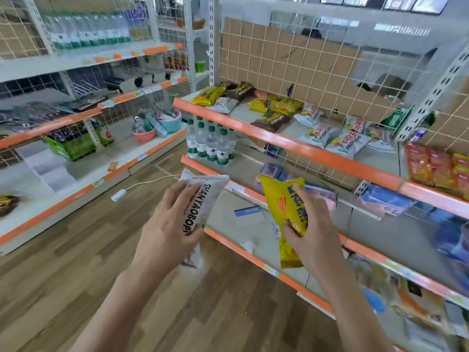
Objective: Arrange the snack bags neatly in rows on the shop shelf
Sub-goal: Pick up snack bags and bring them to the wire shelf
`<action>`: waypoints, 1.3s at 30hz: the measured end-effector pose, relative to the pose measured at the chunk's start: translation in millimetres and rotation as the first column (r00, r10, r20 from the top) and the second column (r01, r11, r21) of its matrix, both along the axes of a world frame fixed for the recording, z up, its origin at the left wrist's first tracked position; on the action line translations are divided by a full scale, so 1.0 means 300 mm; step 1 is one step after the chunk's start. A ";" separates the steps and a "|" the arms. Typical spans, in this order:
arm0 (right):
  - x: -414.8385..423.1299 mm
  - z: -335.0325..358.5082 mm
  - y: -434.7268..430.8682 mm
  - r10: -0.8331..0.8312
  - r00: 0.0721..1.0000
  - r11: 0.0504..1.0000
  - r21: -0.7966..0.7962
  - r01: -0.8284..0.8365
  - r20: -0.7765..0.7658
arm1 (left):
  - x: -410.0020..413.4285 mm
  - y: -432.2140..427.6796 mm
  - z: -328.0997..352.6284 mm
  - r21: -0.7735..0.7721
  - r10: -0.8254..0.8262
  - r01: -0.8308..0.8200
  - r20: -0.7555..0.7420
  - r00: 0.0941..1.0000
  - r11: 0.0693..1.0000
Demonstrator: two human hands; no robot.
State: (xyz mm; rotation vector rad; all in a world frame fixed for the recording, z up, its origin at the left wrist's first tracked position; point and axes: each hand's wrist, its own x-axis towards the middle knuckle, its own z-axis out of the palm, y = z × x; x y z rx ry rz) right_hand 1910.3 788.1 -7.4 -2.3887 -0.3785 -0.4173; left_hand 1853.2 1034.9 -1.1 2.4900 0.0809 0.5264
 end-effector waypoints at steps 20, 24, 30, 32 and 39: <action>0.921 0.027 0.145 -0.207 0.978 0.977 0.047 0.206 0.017 | 1.122 0.187 -0.010 0.025 -0.230 0.229 0.040 0.972 0.973; 1.050 0.021 0.130 -0.270 0.962 0.963 0.020 0.270 0.026 | 1.307 0.173 -0.024 0.012 -0.284 0.283 0.038 0.958 0.959; 1.231 0.023 0.083 -0.297 0.955 0.954 0.048 0.296 0.014 | 1.531 0.108 -0.053 0.025 -0.335 0.334 0.056 0.940 0.942; 1.300 0.025 0.062 -0.290 0.957 0.956 0.051 0.288 0.025 | 1.596 0.086 -0.063 0.027 -0.338 0.337 0.062 0.939 0.941; 1.504 0.017 0.060 -0.255 0.966 0.957 0.133 0.259 -0.049 | 1.783 0.085 -0.057 0.053 -0.312 0.308 0.108 0.944 0.950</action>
